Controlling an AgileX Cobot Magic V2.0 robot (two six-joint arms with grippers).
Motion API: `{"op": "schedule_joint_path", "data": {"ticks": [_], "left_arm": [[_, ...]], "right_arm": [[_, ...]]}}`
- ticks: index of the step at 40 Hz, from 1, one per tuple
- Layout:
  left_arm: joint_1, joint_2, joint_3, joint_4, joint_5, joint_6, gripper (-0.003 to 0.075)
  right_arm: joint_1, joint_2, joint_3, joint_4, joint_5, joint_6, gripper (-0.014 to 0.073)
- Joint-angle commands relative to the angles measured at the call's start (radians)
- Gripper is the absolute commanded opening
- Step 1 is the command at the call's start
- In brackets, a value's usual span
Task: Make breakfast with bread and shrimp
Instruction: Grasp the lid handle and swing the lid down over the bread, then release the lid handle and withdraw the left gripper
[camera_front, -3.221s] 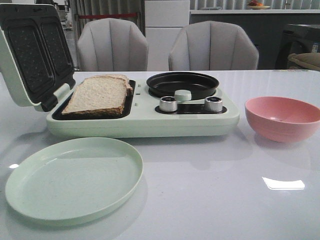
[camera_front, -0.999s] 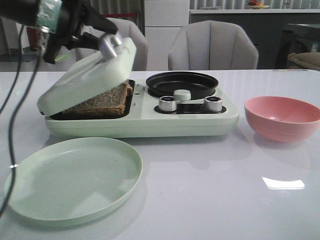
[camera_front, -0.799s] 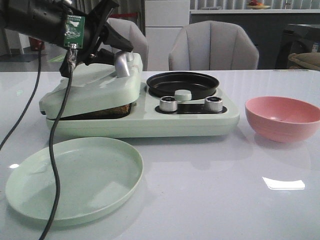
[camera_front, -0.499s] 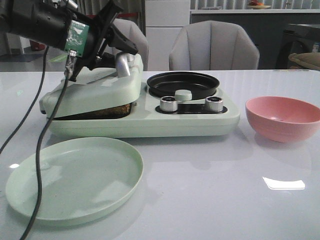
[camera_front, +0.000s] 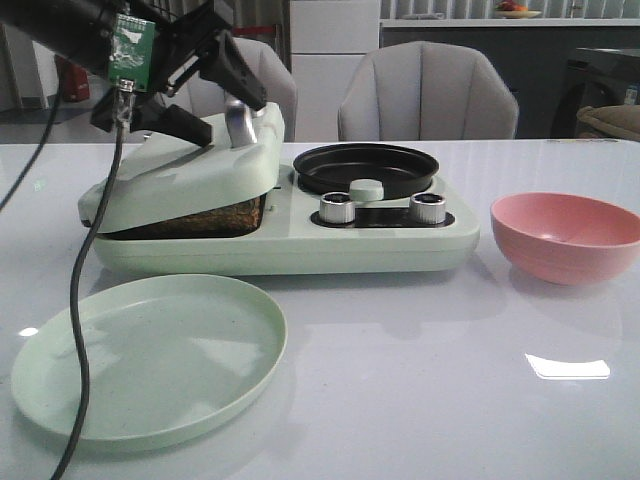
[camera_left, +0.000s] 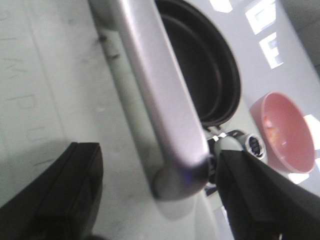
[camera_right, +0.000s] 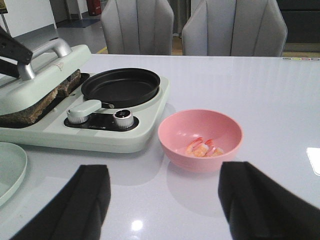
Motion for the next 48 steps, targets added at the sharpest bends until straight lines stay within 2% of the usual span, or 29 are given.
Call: {"op": "schedule_joint_path", "data": {"ticks": [1,10,17,27,48], "left_arm": [[0.001,-0.113,-0.026,0.176,-0.008,-0.089,0.0532],[0.001,-0.279,-0.026,0.541,-0.008,-0.235,0.0531],[0.001,-0.418,-0.026,0.726,0.017,-0.326,0.0531],[0.001,-0.656,0.044,0.788,0.023,-0.338,0.0531],[0.001,-1.265,0.584,0.764,-0.306,-0.338,0.0531]], "right_arm": [[-0.003,0.009,-0.028,0.002,-0.078,0.000,0.0559],[-0.003,0.009,-0.028,0.002,-0.078,0.000,0.0559],[-0.003,0.009,-0.028,0.002,-0.078,0.000,0.0559],[-0.003,0.009,-0.028,0.002,-0.078,0.000,0.0559],[-0.003,0.009,-0.028,0.002,-0.078,0.000,0.0559]]}}
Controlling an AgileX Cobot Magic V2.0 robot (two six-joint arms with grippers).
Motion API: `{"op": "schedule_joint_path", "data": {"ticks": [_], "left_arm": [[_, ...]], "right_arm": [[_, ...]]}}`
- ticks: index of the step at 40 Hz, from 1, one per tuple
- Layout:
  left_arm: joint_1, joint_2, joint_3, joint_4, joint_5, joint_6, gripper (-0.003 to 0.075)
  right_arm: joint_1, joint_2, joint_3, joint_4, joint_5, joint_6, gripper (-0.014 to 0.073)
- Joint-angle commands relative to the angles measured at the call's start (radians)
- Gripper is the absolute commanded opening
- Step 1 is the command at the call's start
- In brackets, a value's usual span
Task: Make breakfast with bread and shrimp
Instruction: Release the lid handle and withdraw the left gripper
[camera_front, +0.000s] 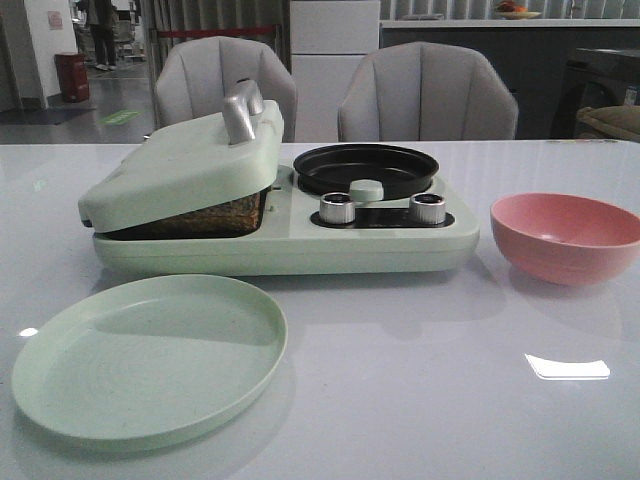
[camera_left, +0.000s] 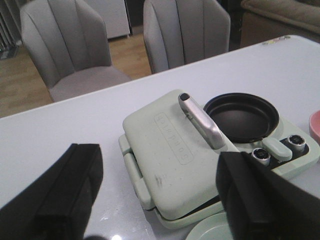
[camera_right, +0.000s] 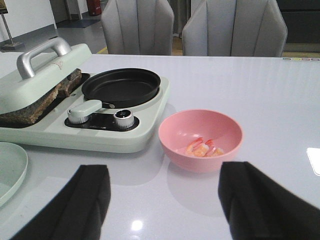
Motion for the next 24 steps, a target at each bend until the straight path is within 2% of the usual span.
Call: {"op": "schedule_joint_path", "data": {"ticks": [1,11,16,24], "left_arm": [[0.001,-0.112,0.074,-0.029,-0.124,-0.012,0.0531],[0.001,-0.396,0.290,-0.051,-0.159,-0.012,0.0531],[0.001,-0.520,0.390,-0.016,-0.169,-0.012,0.0531],[0.001,-0.644,0.498,-0.004,-0.198,-0.012,0.0530]], "right_arm": [[-0.003,0.009,-0.028,0.002,-0.078,0.000,0.0559],[-0.003,0.009,-0.028,0.002,-0.086,0.000,0.0559],[-0.003,0.009,-0.028,0.002,-0.086,0.000,0.0559],[-0.003,0.009,-0.028,0.002,-0.086,0.000,0.0559]]}}
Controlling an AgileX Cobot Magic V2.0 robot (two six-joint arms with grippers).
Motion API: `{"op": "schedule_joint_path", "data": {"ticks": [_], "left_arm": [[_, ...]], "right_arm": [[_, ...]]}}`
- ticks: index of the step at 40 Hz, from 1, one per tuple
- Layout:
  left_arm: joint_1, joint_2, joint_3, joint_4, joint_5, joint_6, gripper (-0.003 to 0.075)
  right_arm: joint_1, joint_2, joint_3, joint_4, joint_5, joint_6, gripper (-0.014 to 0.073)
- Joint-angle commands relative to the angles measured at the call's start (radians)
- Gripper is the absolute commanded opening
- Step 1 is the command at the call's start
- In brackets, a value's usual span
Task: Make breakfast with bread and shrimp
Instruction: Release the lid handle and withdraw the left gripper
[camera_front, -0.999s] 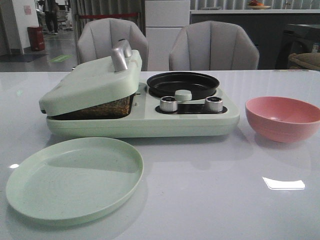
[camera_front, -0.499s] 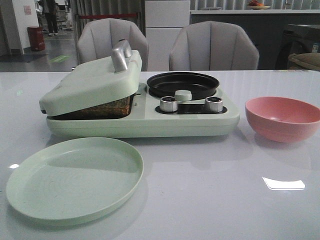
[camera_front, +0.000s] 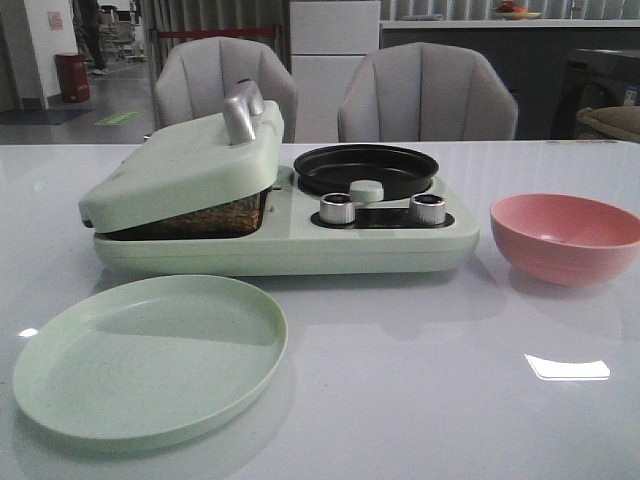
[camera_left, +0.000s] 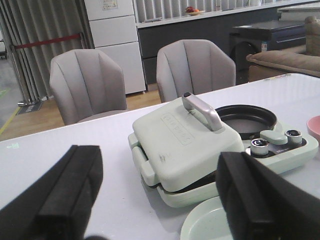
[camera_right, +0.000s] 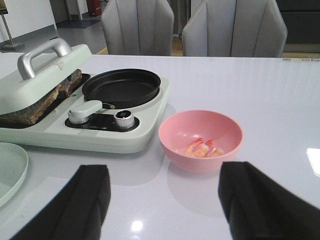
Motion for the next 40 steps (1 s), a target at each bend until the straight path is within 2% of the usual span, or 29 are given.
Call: {"op": "schedule_joint_path", "data": {"ticks": [1,22,25,35,40], "left_arm": [[-0.001,-0.016,-0.001,-0.011,-0.094,-0.012,0.0530],[-0.001,-0.016,0.027,-0.013,-0.086,-0.012,0.0522],[-0.001,-0.016,0.027,-0.013,-0.086,-0.012,0.0468],[-0.001,-0.016,0.028,-0.016,-0.083,-0.012,0.0111],[-0.001,-0.016,0.028,-0.016,-0.088,-0.012,0.0111]], "right_arm": [[-0.003,0.009,-0.028,0.002,-0.086,0.000,0.0559],[-0.003,0.009,-0.028,0.002,-0.115,0.000,0.0559],[-0.003,0.009,-0.028,0.002,-0.131,0.000,0.0559],[-0.003,0.009,-0.028,0.002,-0.204,0.000,0.0559],[-0.003,0.009,-0.028,0.020,-0.254,0.000,0.0559]]}}
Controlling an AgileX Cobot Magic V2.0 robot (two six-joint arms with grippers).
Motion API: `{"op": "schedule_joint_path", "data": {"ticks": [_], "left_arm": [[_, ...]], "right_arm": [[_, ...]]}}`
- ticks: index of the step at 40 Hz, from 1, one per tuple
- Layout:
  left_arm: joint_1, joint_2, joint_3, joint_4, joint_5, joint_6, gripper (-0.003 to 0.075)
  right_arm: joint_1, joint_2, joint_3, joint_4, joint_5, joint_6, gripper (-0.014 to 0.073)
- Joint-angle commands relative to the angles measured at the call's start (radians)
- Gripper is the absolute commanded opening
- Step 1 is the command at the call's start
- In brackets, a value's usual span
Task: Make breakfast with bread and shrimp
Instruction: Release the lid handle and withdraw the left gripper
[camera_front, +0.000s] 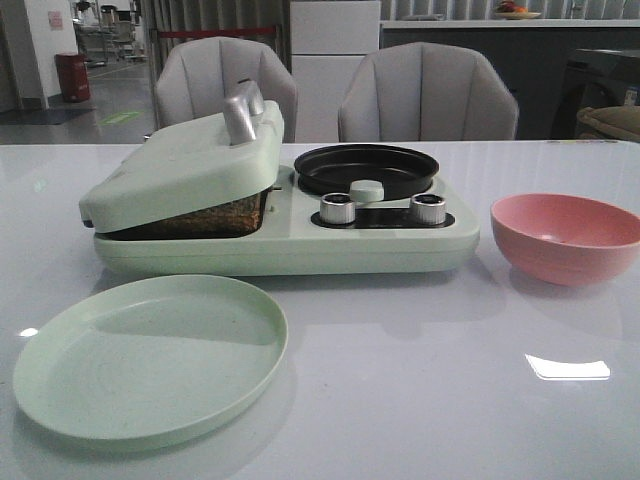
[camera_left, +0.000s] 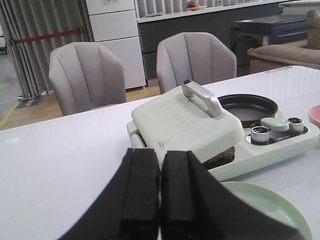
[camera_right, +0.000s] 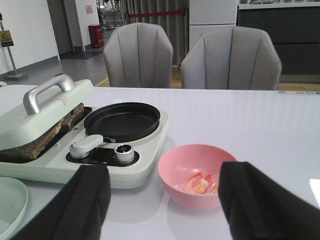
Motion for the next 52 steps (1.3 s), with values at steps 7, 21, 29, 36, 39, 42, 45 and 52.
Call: {"op": "schedule_joint_path", "data": {"ticks": [7,21,29,36,39,42,45,52], "left_arm": [[-0.001,0.011,-0.026,-0.014,-0.086,-0.012,0.0111],[-0.001,0.011,-0.026,-0.014,-0.089,-0.012,0.0111],[-0.001,0.011,-0.026,-0.014,-0.089,-0.012,0.0111],[-0.001,0.011,-0.026,-0.014,-0.089,-0.012,0.0111],[-0.001,0.011,-0.026,-0.014,-0.089,-0.012,0.0111],[-0.001,0.011,-0.026,-0.014,-0.089,-0.012,0.0111],[-0.001,0.011,-0.026,-0.014,-0.089,-0.012,0.0111],[-0.001,0.011,-0.026,-0.014,-0.089,-0.012,0.0111]], "right_arm": [[-0.002,0.048,-0.104,0.016,-0.134,-0.010,0.0559],[-0.002,0.371,-0.430,0.008,0.201,-0.009,0.0559],[-0.002,0.499,-0.471,0.098,0.289,-0.008,0.0559],[-0.021,0.643,-0.518,0.103,0.327,-0.008,0.0559],[-0.046,0.735,-0.553,0.103,0.324,-0.008,0.0559],[-0.096,0.830,-0.610,0.103,0.323,-0.008,0.0559],[-0.154,0.913,-0.669,0.103,0.329,-0.008,0.0559],[-0.253,1.153,-0.845,0.122,0.379,-0.008,0.0559]]}}
